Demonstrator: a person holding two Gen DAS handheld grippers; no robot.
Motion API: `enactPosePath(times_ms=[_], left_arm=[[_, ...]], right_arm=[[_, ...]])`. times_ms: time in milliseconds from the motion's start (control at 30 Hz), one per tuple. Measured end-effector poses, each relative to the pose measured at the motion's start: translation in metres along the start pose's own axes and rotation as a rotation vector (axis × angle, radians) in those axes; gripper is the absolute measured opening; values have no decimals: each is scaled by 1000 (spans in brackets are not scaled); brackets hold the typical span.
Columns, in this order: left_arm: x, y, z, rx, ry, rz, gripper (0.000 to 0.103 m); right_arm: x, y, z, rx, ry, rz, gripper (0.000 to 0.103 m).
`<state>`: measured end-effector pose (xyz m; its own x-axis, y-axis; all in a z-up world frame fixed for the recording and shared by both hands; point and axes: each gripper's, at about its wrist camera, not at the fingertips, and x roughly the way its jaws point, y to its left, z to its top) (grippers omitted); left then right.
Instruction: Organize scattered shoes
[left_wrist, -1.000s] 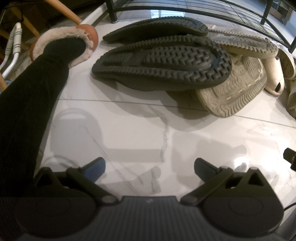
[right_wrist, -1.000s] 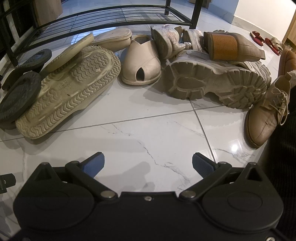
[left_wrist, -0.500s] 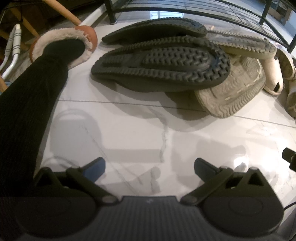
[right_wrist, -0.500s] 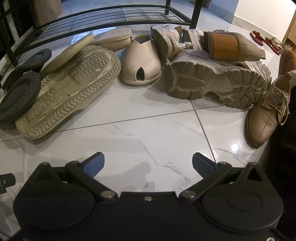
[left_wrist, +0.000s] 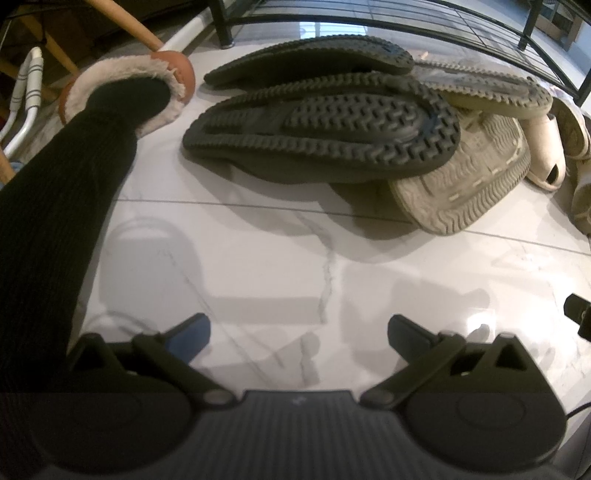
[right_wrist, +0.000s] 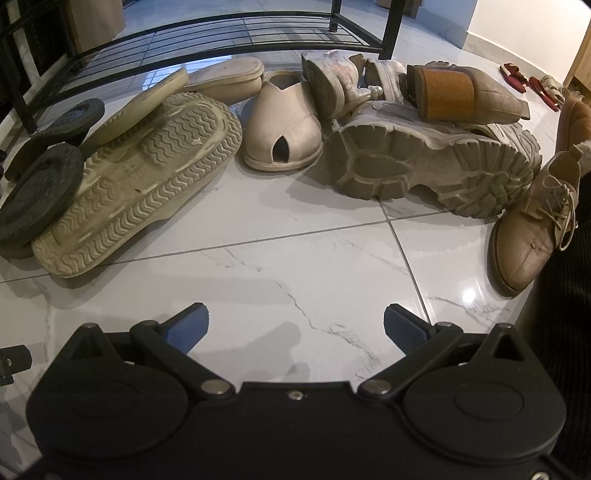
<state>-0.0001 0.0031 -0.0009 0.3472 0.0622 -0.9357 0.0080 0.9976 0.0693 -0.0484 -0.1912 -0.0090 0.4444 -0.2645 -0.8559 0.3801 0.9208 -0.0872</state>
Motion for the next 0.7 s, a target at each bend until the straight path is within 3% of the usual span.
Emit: enactPosePath(times_ms=[333,600,700], left_arm=[[0,-1,0,2,2,3,102],[1,-1,0,1,4,4,102],[0,-1,0,3,4,4,102]], right_arm=[[-1,1,0,-3,-10,-10,103],[-27,0,2,8,-197,-58,103],[-31,-2,4,11,-217,-69,103]])
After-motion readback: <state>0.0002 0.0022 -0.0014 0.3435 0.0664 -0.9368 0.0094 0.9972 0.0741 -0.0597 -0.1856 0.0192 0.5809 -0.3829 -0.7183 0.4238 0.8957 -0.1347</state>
